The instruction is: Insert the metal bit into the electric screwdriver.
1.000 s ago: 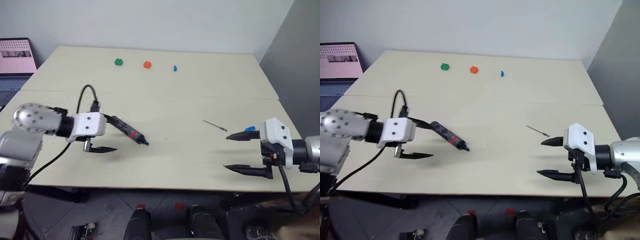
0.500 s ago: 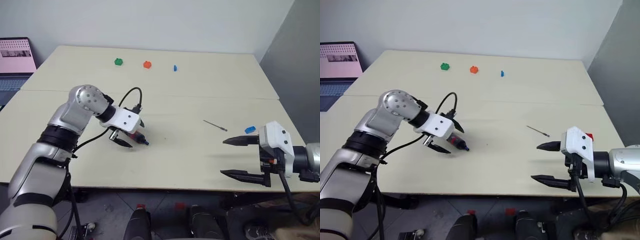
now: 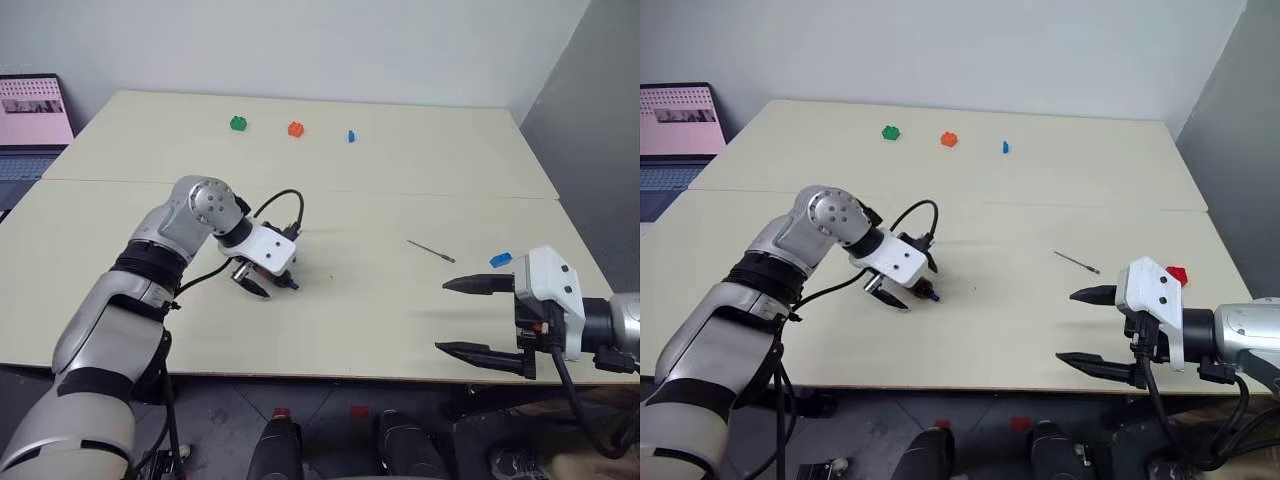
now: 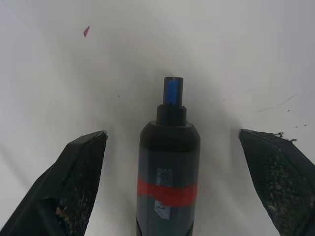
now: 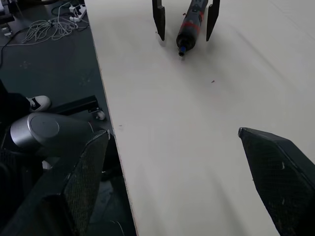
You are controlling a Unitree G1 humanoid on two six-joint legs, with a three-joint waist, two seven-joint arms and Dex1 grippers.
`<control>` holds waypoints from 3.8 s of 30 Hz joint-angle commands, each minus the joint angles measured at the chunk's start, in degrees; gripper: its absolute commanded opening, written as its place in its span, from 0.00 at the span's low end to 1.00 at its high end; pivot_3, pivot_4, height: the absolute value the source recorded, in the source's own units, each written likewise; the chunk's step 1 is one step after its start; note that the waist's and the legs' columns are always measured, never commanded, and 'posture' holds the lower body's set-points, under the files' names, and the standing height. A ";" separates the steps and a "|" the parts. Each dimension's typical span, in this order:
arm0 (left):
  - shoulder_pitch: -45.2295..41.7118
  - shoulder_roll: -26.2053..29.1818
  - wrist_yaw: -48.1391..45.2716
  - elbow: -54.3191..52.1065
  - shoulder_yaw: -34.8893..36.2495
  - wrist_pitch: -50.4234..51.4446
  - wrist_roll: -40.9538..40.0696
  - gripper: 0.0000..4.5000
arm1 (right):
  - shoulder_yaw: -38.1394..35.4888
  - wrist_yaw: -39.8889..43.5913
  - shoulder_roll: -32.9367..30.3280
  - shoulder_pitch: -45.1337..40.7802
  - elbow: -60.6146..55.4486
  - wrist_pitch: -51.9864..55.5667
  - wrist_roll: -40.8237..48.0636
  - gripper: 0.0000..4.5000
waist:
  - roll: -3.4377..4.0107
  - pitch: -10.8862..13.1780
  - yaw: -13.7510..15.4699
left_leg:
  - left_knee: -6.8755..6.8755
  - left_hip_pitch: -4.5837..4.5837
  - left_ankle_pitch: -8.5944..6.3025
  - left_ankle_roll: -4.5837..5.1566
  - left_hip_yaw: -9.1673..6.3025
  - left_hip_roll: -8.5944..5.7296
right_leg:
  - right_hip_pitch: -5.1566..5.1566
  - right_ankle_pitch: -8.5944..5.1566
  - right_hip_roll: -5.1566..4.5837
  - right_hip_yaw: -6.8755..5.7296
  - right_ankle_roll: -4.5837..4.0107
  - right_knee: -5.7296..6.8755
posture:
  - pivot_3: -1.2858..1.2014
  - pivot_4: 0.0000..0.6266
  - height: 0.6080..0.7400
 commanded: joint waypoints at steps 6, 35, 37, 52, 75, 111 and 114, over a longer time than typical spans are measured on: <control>-2.23 -1.29 3.79 4.29 -0.60 -3.37 3.79 1.00 | -0.55 -0.45 -0.33 0.75 -1.70 -0.93 0.26 0.98 | 0.00 0.00 0.01 | 0.02 0.01 0.00 0.01 -0.01 -0.01 | 0.01 0.01 0.01 0.00 0.02 0.02 | 0.52 0.24 1.00; 1.74 -3.02 6.96 0.15 7.04 3.64 -3.03 0.36 | -1.99 -1.36 -0.68 1.42 -2.12 -1.31 0.53 1.00 | -0.02 -0.05 0.03 | 0.07 0.20 0.10 0.15 -0.06 -0.05 | 0.23 0.06 0.00 0.03 0.09 0.11 | 0.52 0.24 1.00; 2.61 -3.90 6.81 -3.96 10.11 10.00 -7.28 0.36 | -1.92 -1.57 -0.60 1.11 -2.00 -1.25 0.85 1.00 | -0.02 -0.05 0.06 | 0.07 0.12 0.10 0.15 -0.07 -0.05 | 0.19 0.06 0.00 0.01 0.09 0.08 | 0.52 0.24 1.00; 6.91 -22.50 35.72 -21.72 28.75 37.72 -25.85 0.36 | 0.01 -8.16 4.37 -10.80 4.42 0.08 5.58 1.00 | -0.05 -0.03 -0.38 | 0.10 0.12 0.11 0.16 -0.19 -0.09 | 0.20 0.31 0.03 -0.03 0.54 0.06 | 0.52 0.24 1.00; 24.59 -27.93 49.00 -29.14 29.70 29.86 -27.60 0.36 | 5.38 -14.32 8.44 -19.81 6.36 0.84 5.78 1.00 | -0.03 -0.04 0.05 | 0.10 0.10 0.11 0.16 -0.17 -0.12 | 0.22 0.37 0.01 0.03 0.60 -0.03 | 0.52 0.24 1.00; 28.44 -27.36 55.71 -31.53 26.76 27.88 -25.78 0.36 | 52.36 11.85 19.90 -64.08 79.22 -8.93 -45.96 1.00 | 0.08 -0.03 -0.90 | 0.03 0.18 0.13 0.16 -0.02 -0.12 | 0.15 0.44 0.00 0.11 0.56 -0.06 | 0.52 0.24 1.00; 28.94 -27.32 56.18 -31.65 26.58 27.34 -25.54 0.36 | 54.21 11.39 25.44 -66.63 90.71 -14.07 -50.81 1.00 | 0.09 -0.04 -1.51 | 0.01 0.21 0.13 0.16 -0.04 -0.12 | 0.17 0.43 0.00 0.09 0.58 -0.07 | 0.52 0.24 1.00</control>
